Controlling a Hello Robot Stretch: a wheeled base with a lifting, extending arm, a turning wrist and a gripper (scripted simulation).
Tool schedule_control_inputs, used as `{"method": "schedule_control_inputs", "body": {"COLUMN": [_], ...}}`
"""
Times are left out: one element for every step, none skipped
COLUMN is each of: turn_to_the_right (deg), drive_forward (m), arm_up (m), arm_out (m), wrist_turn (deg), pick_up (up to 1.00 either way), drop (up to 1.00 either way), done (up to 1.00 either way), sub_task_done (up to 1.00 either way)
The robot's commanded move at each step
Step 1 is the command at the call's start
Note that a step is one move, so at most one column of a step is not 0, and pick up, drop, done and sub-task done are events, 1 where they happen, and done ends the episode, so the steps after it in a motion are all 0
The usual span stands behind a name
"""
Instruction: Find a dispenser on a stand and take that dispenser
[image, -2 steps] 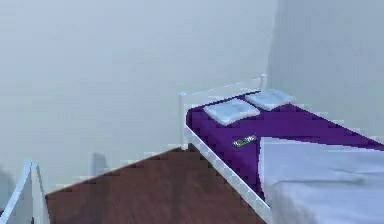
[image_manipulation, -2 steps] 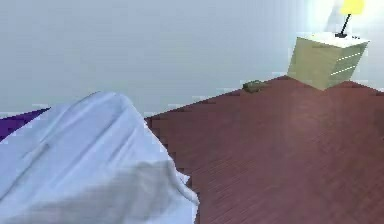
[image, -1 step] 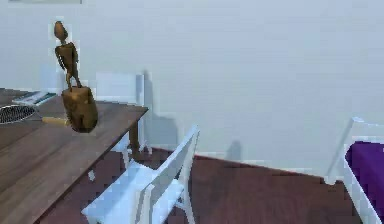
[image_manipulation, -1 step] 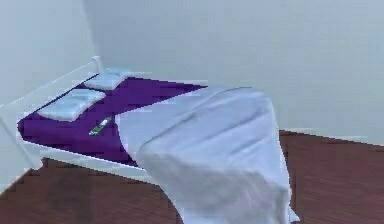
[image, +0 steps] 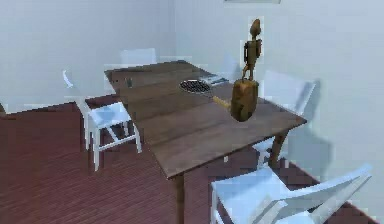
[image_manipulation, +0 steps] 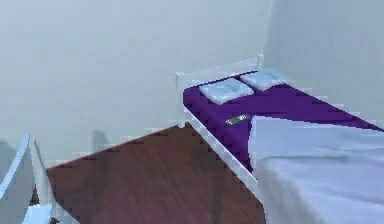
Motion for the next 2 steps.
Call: {"method": "schedule_control_inputs", "body": {"turn_to_the_right": [-45.0,-6.0], "drive_forward": [0.0,0.0], "arm_up": [0.0,0.0], "arm_out": [0.0,0.0], "wrist_turn": [0.0,0.0], "pick_up": [0.0,0.0], "drop": [0.0,0.0], "done": [0.0,0.0], "sub_task_done": [0.0,0.0]}}
